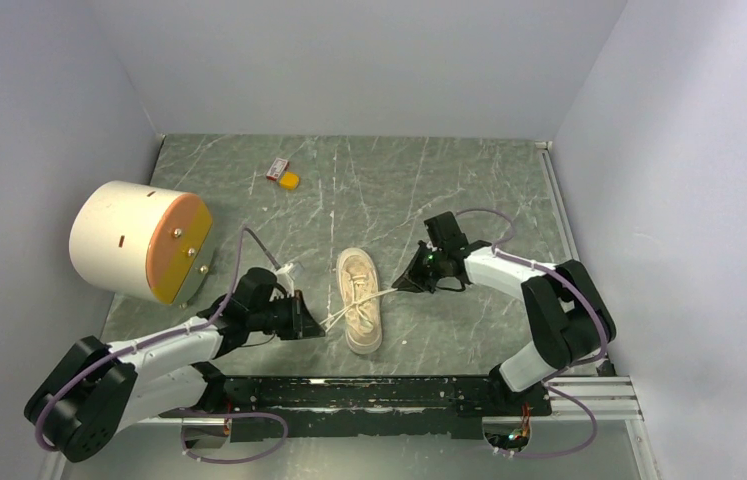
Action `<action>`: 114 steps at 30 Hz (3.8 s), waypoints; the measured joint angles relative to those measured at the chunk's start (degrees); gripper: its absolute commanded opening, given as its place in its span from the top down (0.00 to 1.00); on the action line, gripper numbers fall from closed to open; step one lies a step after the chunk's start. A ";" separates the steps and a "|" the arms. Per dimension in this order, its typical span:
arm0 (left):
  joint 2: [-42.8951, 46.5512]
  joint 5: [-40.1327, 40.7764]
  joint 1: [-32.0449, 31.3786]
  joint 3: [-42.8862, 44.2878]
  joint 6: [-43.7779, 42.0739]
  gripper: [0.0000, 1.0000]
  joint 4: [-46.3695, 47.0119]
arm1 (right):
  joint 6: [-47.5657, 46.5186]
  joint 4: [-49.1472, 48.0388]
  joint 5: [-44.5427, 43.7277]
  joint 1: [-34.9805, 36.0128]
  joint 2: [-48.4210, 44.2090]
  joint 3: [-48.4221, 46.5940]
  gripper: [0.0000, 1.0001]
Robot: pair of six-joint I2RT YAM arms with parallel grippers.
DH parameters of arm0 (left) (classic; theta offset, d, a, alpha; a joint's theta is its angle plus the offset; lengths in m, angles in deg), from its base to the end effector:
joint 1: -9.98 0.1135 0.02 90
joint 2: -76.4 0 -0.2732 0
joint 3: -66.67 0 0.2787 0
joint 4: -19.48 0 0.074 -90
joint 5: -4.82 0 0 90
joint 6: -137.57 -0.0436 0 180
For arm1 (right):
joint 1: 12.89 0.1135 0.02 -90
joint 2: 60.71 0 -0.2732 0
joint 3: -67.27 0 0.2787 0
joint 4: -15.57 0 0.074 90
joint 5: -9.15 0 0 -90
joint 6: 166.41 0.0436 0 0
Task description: Tie the shoes
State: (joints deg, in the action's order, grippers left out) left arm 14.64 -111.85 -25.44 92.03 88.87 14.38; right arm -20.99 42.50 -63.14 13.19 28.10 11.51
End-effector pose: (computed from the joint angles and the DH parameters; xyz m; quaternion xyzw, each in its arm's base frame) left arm 0.1514 -0.1317 0.1139 0.0491 0.8909 -0.4129 0.1829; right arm 0.2688 0.1463 0.1346 0.2031 0.9334 0.2797 0.0968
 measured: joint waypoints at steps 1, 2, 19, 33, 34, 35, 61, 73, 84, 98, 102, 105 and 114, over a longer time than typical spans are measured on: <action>0.37 0.52 0.00 -0.24 0.35 0.95 -0.20 | -0.26 -0.50 0.35 -0.39 -0.13 0.46 1.00; 0.85 1.14 0.00 -0.37 0.76 0.95 -0.68 | -0.48 -0.85 0.59 -0.66 -0.22 0.81 1.00; 5.97 7.13 0.00 -0.87 4.28 0.95 -6.16 | -3.28 -6.84 5.40 -5.66 -0.87 5.86 1.00; 10.29 9.20 -0.07 -1.90 4.90 0.65 -7.19 | -6.91 -8.94 8.02 -6.80 -1.97 7.13 0.67; 9.79 9.20 -0.07 -1.05 3.87 0.59 -7.89 | -8.57 -8.28 7.52 -6.49 -2.56 6.08 0.57; 9.18 9.25 -0.04 0.13 2.91 0.52 -9.44 | -8.83 -8.26 7.21 -6.19 -2.67 5.79 0.48; 4.55 11.80 -0.04 59.14 -15.91 0.04 -31.69 | -36.48 29.16 0.22 -1.68 -20.00 -37.09 0.00; 1.05 7.39 -1.33 53.86 -14.84 0.50 -29.77 | -33.42 28.79 2.54 -1.68 -25.86 -30.29 0.00; -11.74 16.57 -20.37 35.32 -7.04 0.62 -26.34 | -29.27 26.45 4.31 -1.70 -23.43 -21.79 0.01; -20.98 28.00 -22.56 39.23 -7.98 0.64 -26.88 | -29.00 25.68 4.00 -1.70 -25.81 -20.79 0.01; -23.93 29.42 -22.56 40.68 -9.03 0.81 -26.91 | -29.07 25.68 3.69 -1.70 -25.86 -20.79 0.01; -24.22 30.18 -22.56 40.94 -9.60 0.92 -27.19 | -29.07 25.70 3.48 -1.70 -25.94 -20.79 0.01; -24.20 31.98 -22.53 45.33 -12.07 0.95 -31.54 | -28.57 25.05 3.80 -1.70 -26.14 -18.25 0.00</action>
State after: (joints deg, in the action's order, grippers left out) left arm -9.55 -79.88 -47.98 137.36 76.81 -17.16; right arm -49.56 67.55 -59.34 11.49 1.96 -6.74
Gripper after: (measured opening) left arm 0.055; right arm 0.993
